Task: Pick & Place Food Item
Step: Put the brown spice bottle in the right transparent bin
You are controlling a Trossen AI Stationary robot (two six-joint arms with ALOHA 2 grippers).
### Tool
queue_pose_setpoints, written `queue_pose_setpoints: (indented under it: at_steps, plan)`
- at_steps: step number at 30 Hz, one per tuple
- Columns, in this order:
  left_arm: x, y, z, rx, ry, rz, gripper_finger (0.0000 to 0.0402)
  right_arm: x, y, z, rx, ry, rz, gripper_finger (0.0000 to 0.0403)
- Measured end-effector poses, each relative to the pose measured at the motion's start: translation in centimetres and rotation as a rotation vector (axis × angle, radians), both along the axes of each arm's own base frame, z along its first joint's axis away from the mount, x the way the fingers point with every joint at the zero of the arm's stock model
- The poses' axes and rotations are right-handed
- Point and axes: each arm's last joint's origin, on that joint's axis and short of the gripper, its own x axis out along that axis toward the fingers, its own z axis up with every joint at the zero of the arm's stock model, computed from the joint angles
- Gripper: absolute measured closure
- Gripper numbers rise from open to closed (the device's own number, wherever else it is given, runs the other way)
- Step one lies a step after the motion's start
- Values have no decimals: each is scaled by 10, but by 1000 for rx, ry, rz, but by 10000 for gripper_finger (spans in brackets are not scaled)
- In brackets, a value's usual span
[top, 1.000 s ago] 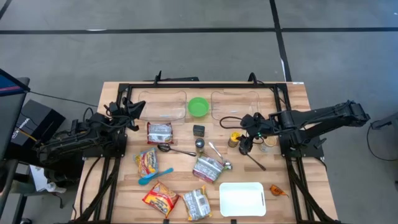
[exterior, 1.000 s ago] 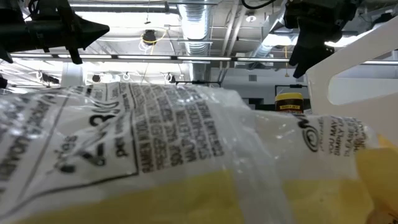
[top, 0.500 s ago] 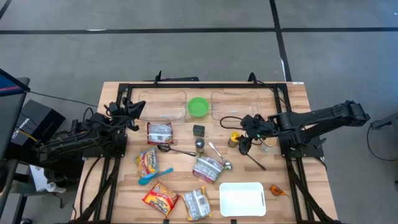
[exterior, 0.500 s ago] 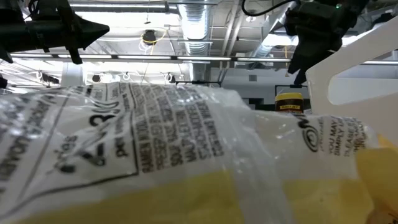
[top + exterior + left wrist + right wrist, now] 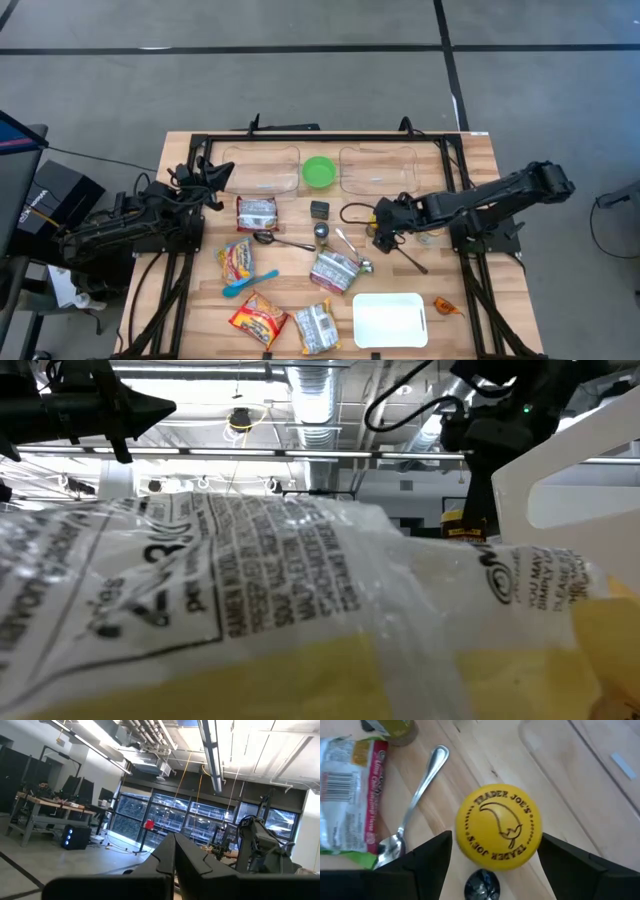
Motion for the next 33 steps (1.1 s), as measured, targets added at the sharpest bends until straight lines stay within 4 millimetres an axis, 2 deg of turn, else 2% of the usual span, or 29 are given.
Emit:
queue_pose_setpoints:
  at_steps: [15,26,33]
  plan:
    - [0,0,0,0,0,0,402,5,-5,-2,4,-22,-21,121]
    - [0,0,0,0,1,0,402,15,-3,-20,-5,33,-21,122]
    - [0,0,0,0,1,0,402,15,-3,-17,-8,16,-23,123]
